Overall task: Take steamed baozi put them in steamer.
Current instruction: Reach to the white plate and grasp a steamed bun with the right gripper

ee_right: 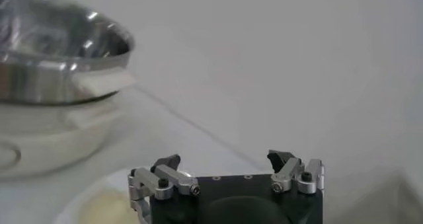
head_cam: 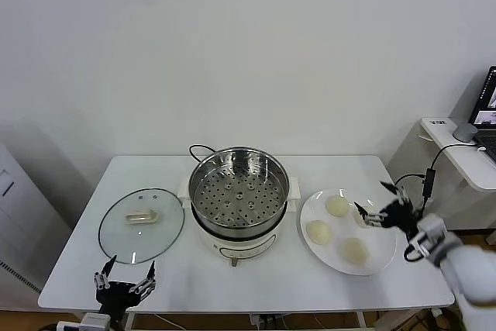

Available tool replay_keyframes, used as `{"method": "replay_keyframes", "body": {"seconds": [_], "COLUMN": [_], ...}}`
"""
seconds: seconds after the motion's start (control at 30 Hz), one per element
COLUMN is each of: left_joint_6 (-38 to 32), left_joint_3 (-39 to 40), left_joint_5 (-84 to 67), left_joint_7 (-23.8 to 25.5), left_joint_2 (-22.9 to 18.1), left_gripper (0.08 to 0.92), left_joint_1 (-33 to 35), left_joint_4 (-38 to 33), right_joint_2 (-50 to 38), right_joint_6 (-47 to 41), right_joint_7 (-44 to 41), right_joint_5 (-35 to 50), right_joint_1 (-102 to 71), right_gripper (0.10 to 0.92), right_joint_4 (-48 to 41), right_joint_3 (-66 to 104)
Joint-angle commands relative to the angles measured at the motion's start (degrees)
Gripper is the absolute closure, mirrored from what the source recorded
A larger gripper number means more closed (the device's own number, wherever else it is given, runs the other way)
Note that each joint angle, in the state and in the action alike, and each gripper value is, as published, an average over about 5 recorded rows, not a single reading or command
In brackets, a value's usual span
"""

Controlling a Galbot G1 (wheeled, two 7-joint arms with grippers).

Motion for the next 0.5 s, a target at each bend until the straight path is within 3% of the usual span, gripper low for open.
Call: {"method": "replay_keyframes", "body": {"seconds": [0.03, 0.17, 0.33, 0.5], "left_joint_6": [-0.2, -0.5, -0.5, -0.4], "left_joint_3": [-0.7, -1.8, -2.2, -2.8], "left_joint_5": [0.1, -0.1, -0.2, -0.2], "left_joint_7": [-0.1, -0.2, -0.2, -0.1], "left_joint_2": [-0.2, -0.4, -0.6, -1.4], "left_gripper": [0.177, 0.177, 0.177, 0.177], "left_joint_1": [0.0, 0.2, 0.0, 0.2], "left_joint_4": [-0.2, -0.1, 0.1, -0.4], "right_joint_2": [-12.7, -14.5, -13.9, -8.5], "right_joint_6": [1.7, 3.7, 8.7, 14.1], "right_joint_7": [-20.0, -26.5, -30.0, -32.2], "right_joint_5": [-13.5, -17.2, -15.9, -16.6], "right_joint_1": [22.2, 38.3, 55.9, 59.3], "right_gripper": [0.203, 0.203, 0.203, 0.203], "right_joint_4": [-7.2, -11.4, -20.7, -31.3], "right_joint_3": [-15.1, -31.3, -51.4, -57.6]}}
